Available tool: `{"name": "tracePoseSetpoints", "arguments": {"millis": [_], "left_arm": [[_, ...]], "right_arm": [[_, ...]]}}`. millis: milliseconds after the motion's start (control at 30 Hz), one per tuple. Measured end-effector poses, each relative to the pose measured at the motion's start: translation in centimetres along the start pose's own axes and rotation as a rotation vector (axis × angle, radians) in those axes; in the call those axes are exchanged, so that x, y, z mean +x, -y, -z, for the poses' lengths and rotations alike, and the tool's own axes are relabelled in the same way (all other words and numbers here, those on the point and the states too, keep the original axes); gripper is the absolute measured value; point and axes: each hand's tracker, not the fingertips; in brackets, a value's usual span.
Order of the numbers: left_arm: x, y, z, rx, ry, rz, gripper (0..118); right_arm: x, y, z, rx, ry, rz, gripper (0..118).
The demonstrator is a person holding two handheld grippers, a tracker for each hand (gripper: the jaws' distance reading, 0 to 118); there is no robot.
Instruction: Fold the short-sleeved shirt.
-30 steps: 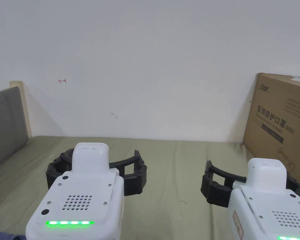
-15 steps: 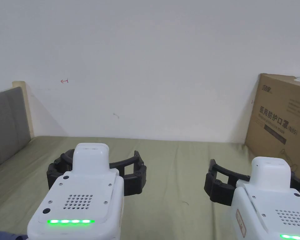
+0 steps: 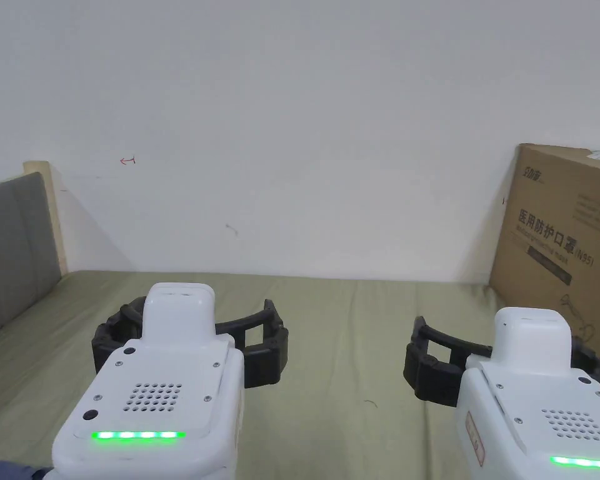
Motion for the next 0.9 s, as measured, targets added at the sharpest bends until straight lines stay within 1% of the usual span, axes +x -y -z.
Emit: {"name": "tracePoseSetpoints", "arguments": {"millis": [200,533,667,900], "left_arm": [[-0.28,0.28,0.1,-0.017,0.015,-0.013,116],[0.18,0.38,-0.32,-0.007,-0.001,0.03,116],[0.16,0.31,-0.42,-0.005,0.002,0.026,116],[0.16,0.32,-0.44,-0.005,0.002,0.012,116]], "right_arm": [[0.02,0.0,-0.13,0.005,0.006,-0.007,118],[0.08,0.33,-0.22,-0.005,0.006,0.003,118],[0.11,0.38,-0.29,-0.005,0.014,-0.008,118],[0.28,0.3,-0.3,-0.007,0.017,0.008,118]]}}
